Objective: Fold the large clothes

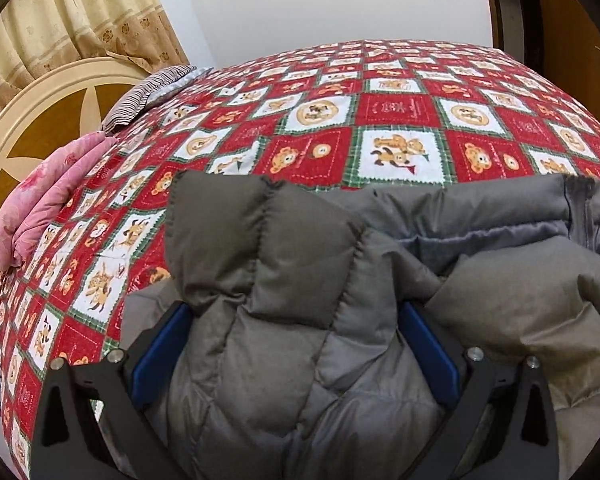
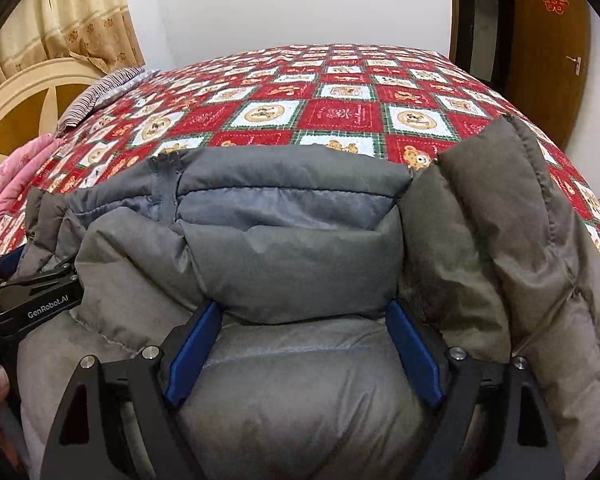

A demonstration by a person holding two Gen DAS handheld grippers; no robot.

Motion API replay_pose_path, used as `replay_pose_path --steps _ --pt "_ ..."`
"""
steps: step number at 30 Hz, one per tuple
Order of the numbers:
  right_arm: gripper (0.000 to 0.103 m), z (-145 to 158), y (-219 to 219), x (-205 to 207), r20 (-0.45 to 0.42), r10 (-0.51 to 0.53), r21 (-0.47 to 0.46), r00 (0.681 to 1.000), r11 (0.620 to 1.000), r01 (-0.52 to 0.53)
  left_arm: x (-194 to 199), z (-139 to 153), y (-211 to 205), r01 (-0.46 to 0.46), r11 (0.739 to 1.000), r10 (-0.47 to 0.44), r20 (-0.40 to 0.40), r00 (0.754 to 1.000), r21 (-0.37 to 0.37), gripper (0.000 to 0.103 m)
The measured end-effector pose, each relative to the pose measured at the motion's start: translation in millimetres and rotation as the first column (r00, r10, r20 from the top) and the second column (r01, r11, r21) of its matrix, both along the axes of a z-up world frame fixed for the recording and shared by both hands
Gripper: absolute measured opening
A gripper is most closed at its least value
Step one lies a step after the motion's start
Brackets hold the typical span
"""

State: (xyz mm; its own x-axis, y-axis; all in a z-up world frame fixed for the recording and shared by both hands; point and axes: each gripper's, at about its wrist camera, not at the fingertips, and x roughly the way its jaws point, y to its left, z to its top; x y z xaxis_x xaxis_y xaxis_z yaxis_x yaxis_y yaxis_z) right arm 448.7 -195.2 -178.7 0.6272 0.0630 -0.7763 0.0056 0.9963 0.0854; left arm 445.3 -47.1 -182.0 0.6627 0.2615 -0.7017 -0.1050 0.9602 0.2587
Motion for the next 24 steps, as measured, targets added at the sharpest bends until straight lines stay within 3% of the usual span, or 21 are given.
replay_pose_path --steps 16,20,24 --pt "0.089 -5 6 8 -0.029 -0.002 -0.064 1.0 0.998 0.0 1 0 -3 -0.007 0.999 0.007 0.005 1.0 0.032 0.103" --pt "0.089 -5 9 9 -0.039 0.0 -0.082 0.999 0.997 -0.003 -7 16 1 -0.01 1.0 0.01 -0.024 1.0 0.007 0.103" --pt "0.089 11 8 -6 -0.03 -0.019 -0.085 0.999 0.996 0.017 -52 49 3 0.041 0.997 -0.034 0.098 0.995 -0.064 0.103"
